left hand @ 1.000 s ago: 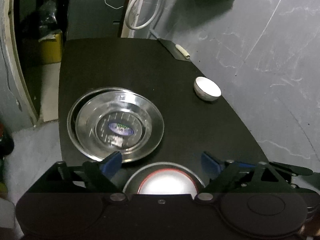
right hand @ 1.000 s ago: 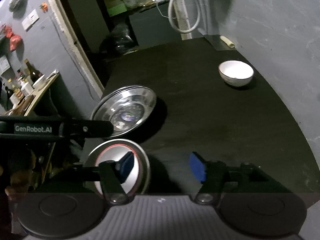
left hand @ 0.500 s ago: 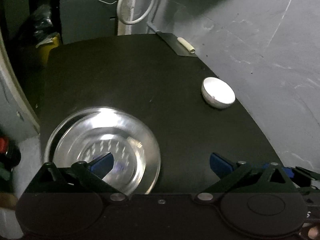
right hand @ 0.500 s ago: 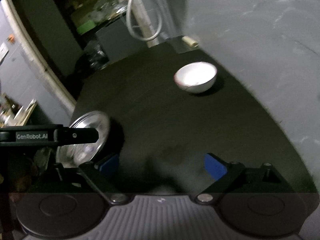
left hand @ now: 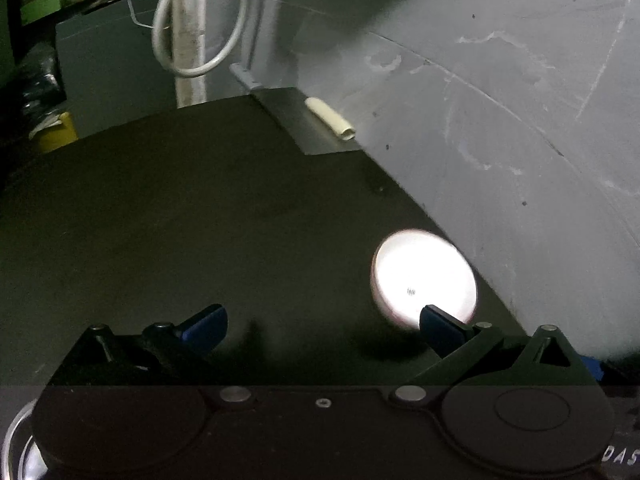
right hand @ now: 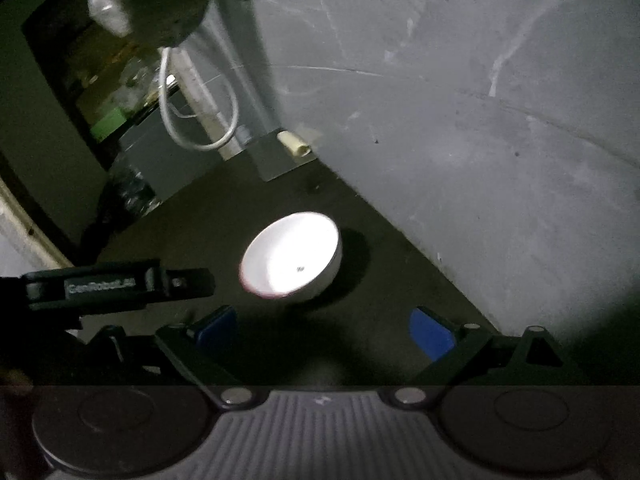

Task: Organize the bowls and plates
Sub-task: 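Move both grippers toward the remaining white bowl with red rim, then close the left gripper on the white bowl rim while the right gripper grips it too, then lift the white bowl with both grippers and carry it over the bowl stack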

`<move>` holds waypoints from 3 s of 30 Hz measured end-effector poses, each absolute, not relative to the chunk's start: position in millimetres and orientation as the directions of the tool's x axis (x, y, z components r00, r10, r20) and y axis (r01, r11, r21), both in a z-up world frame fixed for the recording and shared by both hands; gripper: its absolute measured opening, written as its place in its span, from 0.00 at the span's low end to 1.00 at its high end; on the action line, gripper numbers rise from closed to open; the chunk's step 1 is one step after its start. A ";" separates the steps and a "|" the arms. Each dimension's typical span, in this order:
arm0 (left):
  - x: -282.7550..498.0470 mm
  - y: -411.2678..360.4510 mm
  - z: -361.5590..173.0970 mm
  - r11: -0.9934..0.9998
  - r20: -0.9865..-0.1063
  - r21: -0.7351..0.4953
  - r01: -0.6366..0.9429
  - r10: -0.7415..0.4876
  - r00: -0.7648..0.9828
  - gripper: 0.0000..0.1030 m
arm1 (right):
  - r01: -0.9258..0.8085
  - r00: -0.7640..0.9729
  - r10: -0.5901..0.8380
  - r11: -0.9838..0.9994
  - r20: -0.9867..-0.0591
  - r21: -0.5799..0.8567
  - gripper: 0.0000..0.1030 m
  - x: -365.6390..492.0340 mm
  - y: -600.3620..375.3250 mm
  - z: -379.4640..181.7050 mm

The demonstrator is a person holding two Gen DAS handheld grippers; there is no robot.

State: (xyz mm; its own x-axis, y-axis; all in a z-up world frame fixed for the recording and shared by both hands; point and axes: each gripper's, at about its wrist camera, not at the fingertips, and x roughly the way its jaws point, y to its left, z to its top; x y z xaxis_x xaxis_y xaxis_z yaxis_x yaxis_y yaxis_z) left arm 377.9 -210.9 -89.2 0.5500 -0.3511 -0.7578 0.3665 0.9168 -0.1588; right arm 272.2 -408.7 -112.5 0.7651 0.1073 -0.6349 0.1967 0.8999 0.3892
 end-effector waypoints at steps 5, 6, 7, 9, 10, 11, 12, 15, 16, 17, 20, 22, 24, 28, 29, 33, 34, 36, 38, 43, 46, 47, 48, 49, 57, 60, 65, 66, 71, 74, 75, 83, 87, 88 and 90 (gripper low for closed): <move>398.7 -231.1 -99.8 0.919 -0.754 -0.161 0.360 -0.350 0.555 0.99 | 0.193 0.777 0.102 0.901 -0.621 0.389 0.91 298.1 -410.4 -123.2; 401.7 -233.7 -101.8 0.920 -0.757 -0.162 0.358 -0.349 0.553 0.99 | 0.191 0.779 0.103 0.901 -0.619 0.390 0.91 302.0 -410.5 -125.2; 404.6 -235.2 -103.3 0.920 -0.759 -0.163 0.357 -0.348 0.550 0.99 | 0.188 0.778 0.104 0.902 -0.619 0.388 0.91 303.1 -410.4 -125.1; 406.8 -238.4 -107.0 0.921 -0.765 -0.163 0.355 -0.345 0.544 0.99 | 0.178 0.776 0.114 0.904 -0.620 0.388 0.90 309.0 -410.7 -128.2; 407.7 -239.6 -108.7 0.921 -0.768 -0.164 0.354 -0.344 0.541 0.99 | 0.175 0.775 0.118 0.904 -0.620 0.391 0.90 308.2 -410.5 -128.5; 408.2 -240.2 -110.1 0.921 -0.771 -0.166 0.354 -0.345 0.536 0.99 | 0.173 0.773 0.124 0.902 -0.622 0.395 0.90 309.6 -411.1 -130.0; 410.1 -240.9 -111.6 0.920 -0.774 -0.169 0.353 -0.346 0.531 0.99 | 0.173 0.770 0.128 0.901 -0.625 0.398 0.89 312.8 -411.5 -132.5; 411.6 -241.4 -115.8 0.918 -0.782 -0.177 0.354 -0.349 0.515 0.99 | 0.173 0.767 0.131 0.900 -0.629 0.399 0.89 317.2 -413.7 -136.4; 411.9 -241.7 -116.9 0.918 -0.785 -0.178 0.356 -0.350 0.512 0.99 | 0.173 0.767 0.130 0.901 -0.628 0.398 0.88 317.0 -414.2 -136.5; 412.6 -242.0 -117.7 0.917 -0.786 -0.178 0.357 -0.351 0.508 0.99 | 0.171 0.767 0.130 0.902 -0.628 0.396 0.87 316.4 -414.4 -137.0; 413.0 -241.8 -118.6 0.913 -0.788 -0.185 0.365 -0.359 0.500 0.99 | 0.167 0.767 0.133 0.904 -0.628 0.395 0.87 315.9 -416.2 -138.0; 413.2 -242.5 -119.1 0.910 -0.790 -0.186 0.370 -0.362 0.494 0.97 | 0.166 0.764 0.137 0.903 -0.631 0.397 0.84 314.6 -417.2 -139.2; 412.2 -242.9 -119.9 0.907 -0.792 -0.193 0.375 -0.370 0.486 0.94 | 0.163 0.763 0.139 0.903 -0.632 0.397 0.82 315.7 -417.5 -140.0; 411.6 -243.7 -120.5 0.903 -0.789 -0.198 0.382 -0.377 0.484 0.91 | 0.161 0.764 0.134 0.908 -0.631 0.388 0.81 316.4 -417.9 -140.8; 411.1 -243.6 -120.3 0.902 -0.789 -0.198 0.384 -0.379 0.483 0.87 | 0.159 0.765 0.133 0.909 -0.631 0.385 0.80 316.9 -417.9 -141.3; 409.7 -243.2 -120.5 0.897 -0.790 -0.207 0.389 -0.388 0.475 0.69 | 0.143 0.766 0.137 0.917 -0.628 0.373 0.74 318.0 -417.1 -141.3; 409.1 -243.3 -120.1 0.896 -0.788 -0.208 0.393 -0.392 0.475 0.66 | 0.137 0.766 0.139 0.918 -0.627 0.372 0.73 318.3 -416.6 -141.2; 408.4 -243.8 -119.4 0.886 -0.785 -0.221 0.406 -0.409 0.465 0.49 | 0.129 0.766 0.143 0.921 -0.626 0.368 0.70 318.8 -414.9 -140.5; 408.3 -244.1 -119.2 0.870 -0.779 -0.252 0.423 -0.442 0.444 0.37 | 0.113 0.764 0.160 0.920 -0.625 0.374 0.65 319.4 -413.7 -139.7; 404.0 -244.6 -121.5 0.853 -0.775 -0.281 0.439 -0.471 0.420 0.22 | 0.077 0.757 0.194 0.922 -0.624 0.379 0.48 319.9 -408.5 -138.0; 400.3 -244.4 -121.3 0.850 -0.774 -0.279 0.447 -0.475 0.419 0.18 | 0.073 0.755 0.196 0.923 -0.625 0.378 0.47 316.8 -405.7 -136.9; 398.6 -243.8 -121.0 0.848 -0.775 -0.276 0.452 -0.475 0.418 0.18 | 0.073 0.754 0.198 0.922 -0.627 0.380 0.44 315.1 -405.5 -136.7; 396.3 -243.3 -120.8 0.847 -0.777 -0.270 0.458 -0.472 0.416 0.18 | 0.079 0.751 0.196 0.921 -0.631 0.381 0.42 313.5 -405.8 -136.4; 394.0 -241.9 -120.1 0.846 -0.776 -0.270 0.460 -0.474 0.415 0.18 | 0.079 0.748 0.198 0.921 -0.633 0.382 0.41 312.2 -406.3 -136.0; 369.1 -230.5 -98.7 0.836 -0.745 -0.276 0.473 -0.497 0.444 0.18 | 0.069 0.771 0.182 0.929 -0.611 0.364 0.38 284.6 -398.4 -117.5; 356.5 -224.8 -84.4 0.829 -0.721 -0.278 0.485 -0.514 0.465 0.18 | 0.061 0.788 0.171 0.934 -0.591 0.352 0.38 271.2 -394.5 -104.5; 330.6 -214.9 -58.7 0.821 -0.682 -0.276 0.500 -0.534 0.500 0.18 | 0.048 0.818 0.154 0.941 -0.554 0.334 0.38 244.7 -386.9 -79.6; 324.6 -212.7 -53.6 0.819 -0.675 -0.274 0.503 -0.537 0.507 0.18 | 0.047 0.823 0.154 0.941 -0.548 0.335 0.38 239.5 -385.7 -75.6; 289.6 -200.7 -29.7 0.815 -0.638 -0.267 0.514 -0.549 0.539 0.18 | 0.031 0.848 0.146 0.946 -0.509 0.322 0.38 205.9 -374.2 -53.6; 268.0 -191.7 -18.4 0.815 -0.620 -0.262 0.517 -0.553 0.557 0.18 | 0.017 0.859 0.148 0.949 -0.491 0.315 0.38 186.1 -364.7 -42.0; 261.2 -188.5 -15.7 0.816 -0.616 -0.261 0.516 -0.552 0.562 0.18 | 0.012 0.861 0.149 0.950 -0.486 0.313 0.38 179.8 -361.6 -39.3; 202.6 -136.5 -6.0 0.847 -0.607 -0.272 0.457 -0.520 0.602 0.18 | -0.071 0.854 0.215 0.950 -0.474 0.303 0.38 131.6 -324.8 -25.8; 175.1 -104.4 -10.5 0.875 -0.622 -0.270 0.402 -0.477 0.621 0.18 | -0.144 0.830 0.281 0.943 -0.482 0.301 0.38 111.7 -299.3 -26.2; 167.8 -96.0 -11.5 0.881 -0.626 -0.268 0.389 -0.467 0.625 0.18 | -0.163 0.821 0.298 0.940 -0.488 0.299 0.38 107.7 -293.6 -26.5; 154.7 -82.4 -14.4 0.892 -0.634 -0.273 0.361 -0.449 0.630 0.18 | -0.193 0.800 0.324 0.936 -0.505 0.295 0.38 100.1 -281.9 -27.8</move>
